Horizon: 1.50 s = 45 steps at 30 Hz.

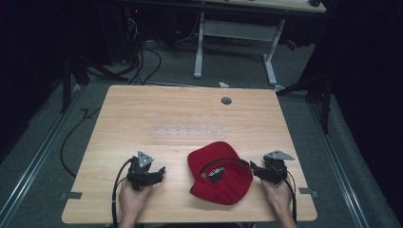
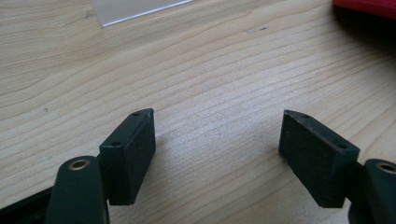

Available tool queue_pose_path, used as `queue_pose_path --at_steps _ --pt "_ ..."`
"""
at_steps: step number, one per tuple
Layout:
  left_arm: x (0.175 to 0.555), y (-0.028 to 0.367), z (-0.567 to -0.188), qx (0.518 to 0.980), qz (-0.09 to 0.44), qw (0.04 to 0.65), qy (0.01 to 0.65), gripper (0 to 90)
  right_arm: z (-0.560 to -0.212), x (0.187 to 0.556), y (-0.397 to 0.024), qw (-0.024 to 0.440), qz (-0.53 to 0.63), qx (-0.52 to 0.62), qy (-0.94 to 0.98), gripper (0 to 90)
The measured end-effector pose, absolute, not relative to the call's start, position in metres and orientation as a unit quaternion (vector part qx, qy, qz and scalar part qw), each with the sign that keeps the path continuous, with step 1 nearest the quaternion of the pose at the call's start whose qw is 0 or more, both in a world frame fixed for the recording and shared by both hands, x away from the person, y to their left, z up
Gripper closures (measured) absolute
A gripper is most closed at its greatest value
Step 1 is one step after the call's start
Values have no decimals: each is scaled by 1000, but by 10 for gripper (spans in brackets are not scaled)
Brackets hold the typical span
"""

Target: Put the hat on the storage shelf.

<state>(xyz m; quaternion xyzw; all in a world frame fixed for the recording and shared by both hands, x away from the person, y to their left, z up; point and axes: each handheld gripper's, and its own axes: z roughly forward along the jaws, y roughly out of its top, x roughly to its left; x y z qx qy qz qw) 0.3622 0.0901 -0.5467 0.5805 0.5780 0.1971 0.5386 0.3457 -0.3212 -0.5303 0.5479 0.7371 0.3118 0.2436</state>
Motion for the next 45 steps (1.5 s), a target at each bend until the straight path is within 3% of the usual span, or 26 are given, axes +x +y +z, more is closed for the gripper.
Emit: queue_pose_path --at_steps 9,21,33,45 --pt "362 90 -547 581 197 539 578 273 -529 345 -325 240 315 556 731 455" --pt "362 90 -547 581 197 538 578 273 -512 331 -330 224 372 542 719 477" --pt "362 90 -547 581 197 539 577 271 -486 306 -333 196 449 521 699 469" --pt "362 90 -547 581 196 539 577 270 -477 311 -308 173 459 483 725 425"
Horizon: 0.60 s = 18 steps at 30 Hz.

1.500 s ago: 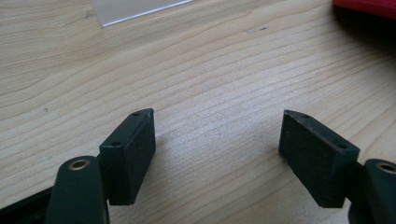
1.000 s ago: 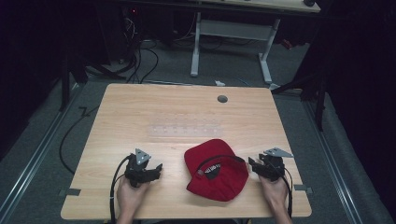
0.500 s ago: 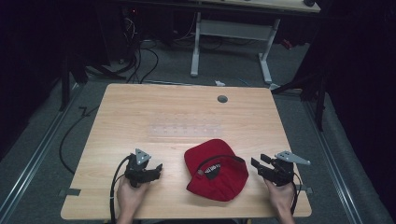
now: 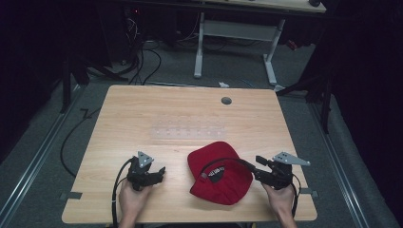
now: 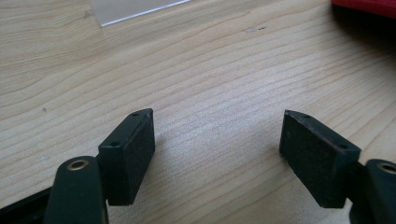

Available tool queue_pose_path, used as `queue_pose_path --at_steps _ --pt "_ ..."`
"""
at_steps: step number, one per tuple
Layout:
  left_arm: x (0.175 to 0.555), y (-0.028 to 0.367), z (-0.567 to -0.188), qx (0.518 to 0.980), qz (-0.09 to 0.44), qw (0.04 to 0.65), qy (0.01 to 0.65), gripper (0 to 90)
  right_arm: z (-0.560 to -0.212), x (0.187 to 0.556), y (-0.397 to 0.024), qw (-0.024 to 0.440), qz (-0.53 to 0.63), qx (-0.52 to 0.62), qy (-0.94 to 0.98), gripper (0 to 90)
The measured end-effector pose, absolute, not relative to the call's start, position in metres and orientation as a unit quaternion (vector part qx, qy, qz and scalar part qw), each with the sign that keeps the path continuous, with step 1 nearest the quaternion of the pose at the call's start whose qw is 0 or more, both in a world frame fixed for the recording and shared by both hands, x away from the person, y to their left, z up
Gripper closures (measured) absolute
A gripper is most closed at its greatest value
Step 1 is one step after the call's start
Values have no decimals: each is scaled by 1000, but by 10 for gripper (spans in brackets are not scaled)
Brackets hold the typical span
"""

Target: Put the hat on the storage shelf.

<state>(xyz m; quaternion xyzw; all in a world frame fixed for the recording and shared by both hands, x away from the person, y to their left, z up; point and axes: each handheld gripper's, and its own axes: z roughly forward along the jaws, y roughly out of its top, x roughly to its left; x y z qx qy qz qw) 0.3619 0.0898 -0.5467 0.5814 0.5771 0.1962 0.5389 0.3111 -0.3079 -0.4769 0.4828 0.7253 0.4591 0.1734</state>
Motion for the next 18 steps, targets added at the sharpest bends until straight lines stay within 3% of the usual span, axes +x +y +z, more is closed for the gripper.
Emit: queue_pose_path --at_steps 18 --pt "362 89 -547 581 196 540 577 269 -488 347 -279 133 431 473 757 397"
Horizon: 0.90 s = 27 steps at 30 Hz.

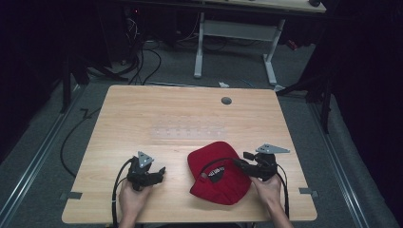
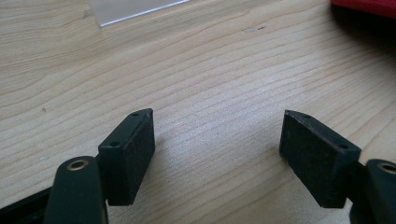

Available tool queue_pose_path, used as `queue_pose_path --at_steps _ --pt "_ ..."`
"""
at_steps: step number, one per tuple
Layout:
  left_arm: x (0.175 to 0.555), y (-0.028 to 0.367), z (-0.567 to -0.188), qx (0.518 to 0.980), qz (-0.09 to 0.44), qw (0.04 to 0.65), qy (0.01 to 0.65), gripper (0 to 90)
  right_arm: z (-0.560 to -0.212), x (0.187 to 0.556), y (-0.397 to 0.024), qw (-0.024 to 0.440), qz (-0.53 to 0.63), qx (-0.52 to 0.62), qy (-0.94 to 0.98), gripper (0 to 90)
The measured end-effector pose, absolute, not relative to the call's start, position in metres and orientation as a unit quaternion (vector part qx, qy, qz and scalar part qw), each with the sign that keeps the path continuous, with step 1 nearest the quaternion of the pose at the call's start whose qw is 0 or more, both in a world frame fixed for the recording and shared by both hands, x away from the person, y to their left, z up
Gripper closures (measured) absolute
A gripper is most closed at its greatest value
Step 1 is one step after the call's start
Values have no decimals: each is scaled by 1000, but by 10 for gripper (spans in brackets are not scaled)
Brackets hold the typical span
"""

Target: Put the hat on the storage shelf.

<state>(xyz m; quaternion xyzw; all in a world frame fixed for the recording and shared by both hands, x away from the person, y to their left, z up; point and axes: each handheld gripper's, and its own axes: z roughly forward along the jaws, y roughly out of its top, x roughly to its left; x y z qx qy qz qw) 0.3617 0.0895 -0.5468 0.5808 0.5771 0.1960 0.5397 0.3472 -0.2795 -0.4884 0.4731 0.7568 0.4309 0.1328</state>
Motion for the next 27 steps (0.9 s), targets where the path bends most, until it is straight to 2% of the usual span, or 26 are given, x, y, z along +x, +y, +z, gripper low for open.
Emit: queue_pose_path --at_steps 8,17,23,27 --pt "362 89 -547 581 196 540 577 269 -500 357 -274 116 428 479 757 426" --pt "362 89 -547 581 196 539 577 269 -511 361 -273 95 434 480 756 519" --pt "362 89 -547 581 196 539 577 268 -514 364 -272 81 432 470 765 656" --pt "362 89 -547 581 196 540 577 268 -515 363 -272 71 434 471 764 708"
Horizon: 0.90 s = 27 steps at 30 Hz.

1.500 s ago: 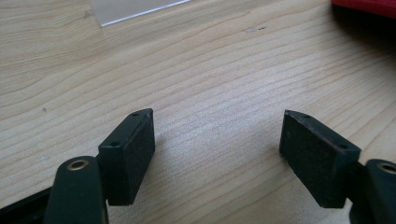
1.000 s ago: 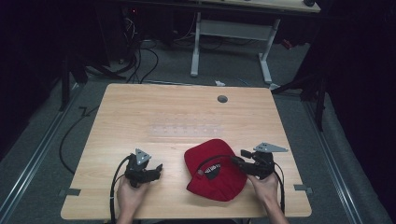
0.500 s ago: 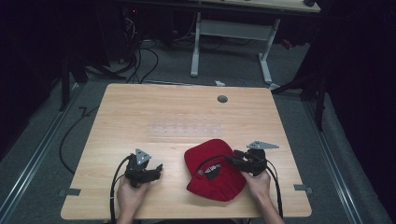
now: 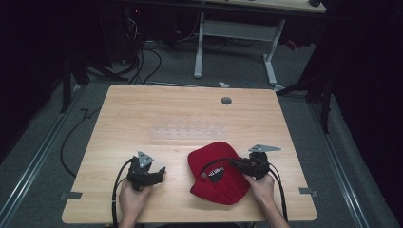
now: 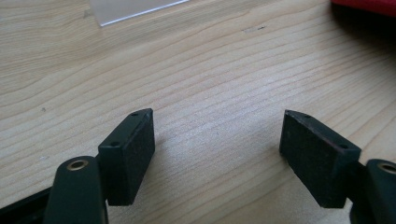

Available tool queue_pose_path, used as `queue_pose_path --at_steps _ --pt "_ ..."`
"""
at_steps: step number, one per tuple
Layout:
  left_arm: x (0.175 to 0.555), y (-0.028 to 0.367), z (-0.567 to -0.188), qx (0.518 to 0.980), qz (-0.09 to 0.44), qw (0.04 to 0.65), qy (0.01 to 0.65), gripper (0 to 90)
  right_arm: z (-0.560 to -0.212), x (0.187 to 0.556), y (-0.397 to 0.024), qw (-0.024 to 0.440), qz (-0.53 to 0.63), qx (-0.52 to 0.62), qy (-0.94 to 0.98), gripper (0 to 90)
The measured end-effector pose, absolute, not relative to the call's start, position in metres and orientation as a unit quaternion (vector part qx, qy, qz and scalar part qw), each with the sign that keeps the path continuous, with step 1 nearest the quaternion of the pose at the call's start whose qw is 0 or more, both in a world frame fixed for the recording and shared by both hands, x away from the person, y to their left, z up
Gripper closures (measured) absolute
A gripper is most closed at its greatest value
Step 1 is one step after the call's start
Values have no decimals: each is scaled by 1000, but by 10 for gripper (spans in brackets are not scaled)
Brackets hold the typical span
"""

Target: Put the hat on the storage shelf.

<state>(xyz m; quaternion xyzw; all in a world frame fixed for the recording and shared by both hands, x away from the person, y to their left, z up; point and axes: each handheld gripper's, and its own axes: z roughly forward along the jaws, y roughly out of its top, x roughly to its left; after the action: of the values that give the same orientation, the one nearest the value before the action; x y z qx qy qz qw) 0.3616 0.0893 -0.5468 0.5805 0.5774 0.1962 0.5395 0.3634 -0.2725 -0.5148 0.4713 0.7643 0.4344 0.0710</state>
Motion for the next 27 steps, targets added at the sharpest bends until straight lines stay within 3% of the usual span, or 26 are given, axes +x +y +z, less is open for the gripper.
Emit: queue_pose_path --at_steps 6,27 --pt "361 89 -547 582 196 539 576 267 -515 364 -274 50 435 478 761 773" --pt "361 90 -547 587 191 541 571 265 -500 359 -278 7 461 488 741 806"
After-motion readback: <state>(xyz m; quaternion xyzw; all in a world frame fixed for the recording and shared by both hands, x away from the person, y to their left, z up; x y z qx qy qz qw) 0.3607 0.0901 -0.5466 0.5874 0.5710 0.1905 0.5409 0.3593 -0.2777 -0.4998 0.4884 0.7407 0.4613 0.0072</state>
